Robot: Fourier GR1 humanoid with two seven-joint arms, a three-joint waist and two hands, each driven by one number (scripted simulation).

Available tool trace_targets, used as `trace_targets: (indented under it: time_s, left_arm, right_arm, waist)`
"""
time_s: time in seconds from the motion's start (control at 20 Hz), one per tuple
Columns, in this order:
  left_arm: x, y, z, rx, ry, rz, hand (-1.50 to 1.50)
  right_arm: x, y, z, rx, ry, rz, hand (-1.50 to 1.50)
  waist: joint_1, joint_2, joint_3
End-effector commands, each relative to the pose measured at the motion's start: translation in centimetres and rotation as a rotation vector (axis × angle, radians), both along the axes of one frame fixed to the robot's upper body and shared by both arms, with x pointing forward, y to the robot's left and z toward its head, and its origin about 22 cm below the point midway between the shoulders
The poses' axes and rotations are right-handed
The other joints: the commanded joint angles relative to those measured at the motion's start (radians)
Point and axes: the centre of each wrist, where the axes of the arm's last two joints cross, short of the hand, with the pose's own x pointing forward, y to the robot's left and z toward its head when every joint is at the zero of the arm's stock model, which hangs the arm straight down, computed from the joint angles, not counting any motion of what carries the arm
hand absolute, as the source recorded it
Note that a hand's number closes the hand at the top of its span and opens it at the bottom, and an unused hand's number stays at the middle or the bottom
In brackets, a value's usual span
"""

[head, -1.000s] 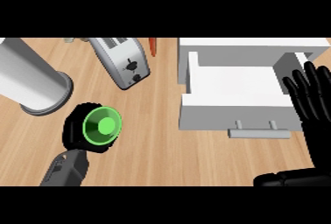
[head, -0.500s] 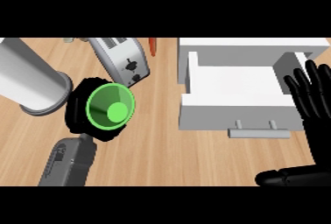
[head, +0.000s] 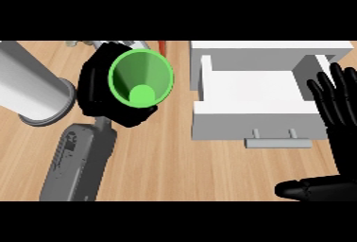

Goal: Pick up the cup, place it into the drawer and close the drawer

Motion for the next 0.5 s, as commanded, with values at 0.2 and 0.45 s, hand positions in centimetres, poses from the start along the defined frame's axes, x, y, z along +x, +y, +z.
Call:
trace_targets:
  time_s: [0.2,0.45]
  left_arm:
    - [2.2,-3.1,3.7,0.084,0.0,0.013,1.5]
    - [4.7,-7.5,5.9,0.117,0.002,0.006,1.5]
  right_arm:
    - [0.5,0.5,0.0,-0.005,-0.012,0.008,-1.5]
    - [0.9,-1.0,-0.1,0.008,-0.009,0.006,-1.5]
  waist:
    - [-0.003,0.002,0.0]
    - [-0.015,0.005,0.0]
